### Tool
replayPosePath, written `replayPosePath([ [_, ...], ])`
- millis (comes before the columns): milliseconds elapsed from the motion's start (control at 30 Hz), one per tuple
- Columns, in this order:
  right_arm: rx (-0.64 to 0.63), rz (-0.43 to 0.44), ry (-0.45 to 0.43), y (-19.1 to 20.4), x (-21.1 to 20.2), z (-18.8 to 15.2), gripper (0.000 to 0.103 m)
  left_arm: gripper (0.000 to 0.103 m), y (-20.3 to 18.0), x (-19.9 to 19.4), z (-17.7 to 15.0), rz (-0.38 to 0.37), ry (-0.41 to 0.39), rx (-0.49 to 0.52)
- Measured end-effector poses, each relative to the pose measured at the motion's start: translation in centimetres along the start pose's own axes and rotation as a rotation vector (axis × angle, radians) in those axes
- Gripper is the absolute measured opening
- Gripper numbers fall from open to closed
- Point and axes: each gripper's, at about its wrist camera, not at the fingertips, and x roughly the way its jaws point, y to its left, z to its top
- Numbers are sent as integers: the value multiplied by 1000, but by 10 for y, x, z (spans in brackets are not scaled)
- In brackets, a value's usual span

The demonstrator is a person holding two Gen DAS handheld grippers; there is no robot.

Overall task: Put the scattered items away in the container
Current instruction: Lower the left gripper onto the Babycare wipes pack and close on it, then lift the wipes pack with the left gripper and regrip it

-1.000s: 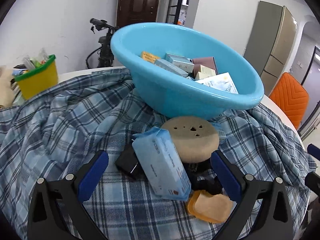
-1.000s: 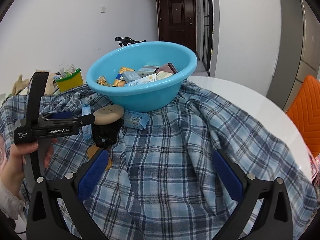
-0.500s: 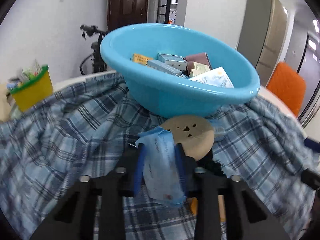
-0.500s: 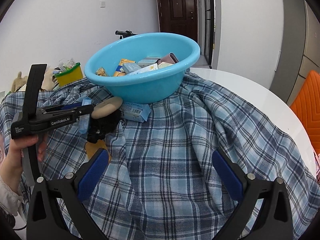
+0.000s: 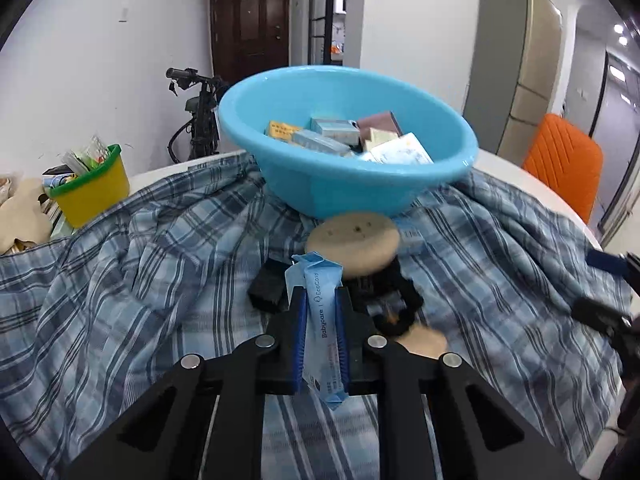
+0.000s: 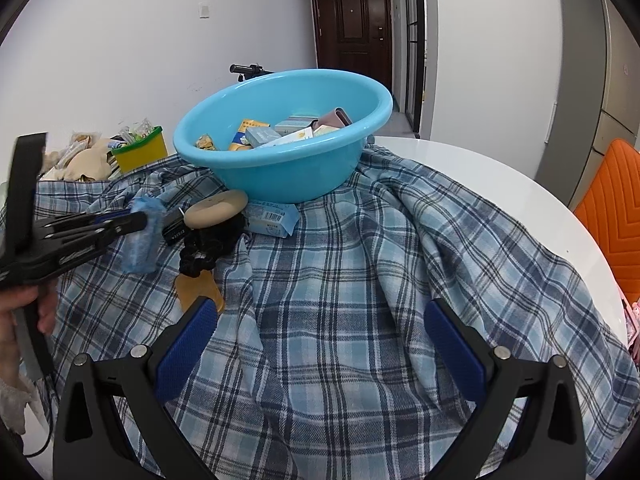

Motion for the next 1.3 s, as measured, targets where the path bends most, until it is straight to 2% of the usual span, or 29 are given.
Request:
replayPosePath([
  [167,1,19,7,5,0,-5,103,14,3,2,-15,-57,103,-47],
  [400,-19,19,8,9,-1,-7,103,15,-1,23,-27,-22,170,-41],
  [467,-9,15,6,6,-1,-7,103,20,-2,26,-28,-14,175,-34],
  [533,2,8,8,2,-1,-7,103,34,-5,31,-28,-9,204,-21],
  [600,9,3,12,-1,0,-8,103,42,-6,32,-29,3,207,-22],
  [667,15,0,16,-4,1,-9,103,56,-7,30,-30,13,199,-22],
  [700,18,0,18,-5,1,-10,103,73,-8,28,-30,28,188,-19],
  [733,21,1,20,-5,2,-11,103,83,-8,27,-30,40,175,-17],
  [800,25,4,26,-6,4,-12,103,84,-11,22,-30,46,145,-2],
  [867,24,8,31,-6,6,-14,103,84,-13,21,-31,46,152,12],
  [1067,31,10,36,-7,7,-17,103,84,-23,27,-41,-28,227,39],
  [1300,37,1,37,-10,5,-18,103,84,-25,40,-43,7,229,5],
])
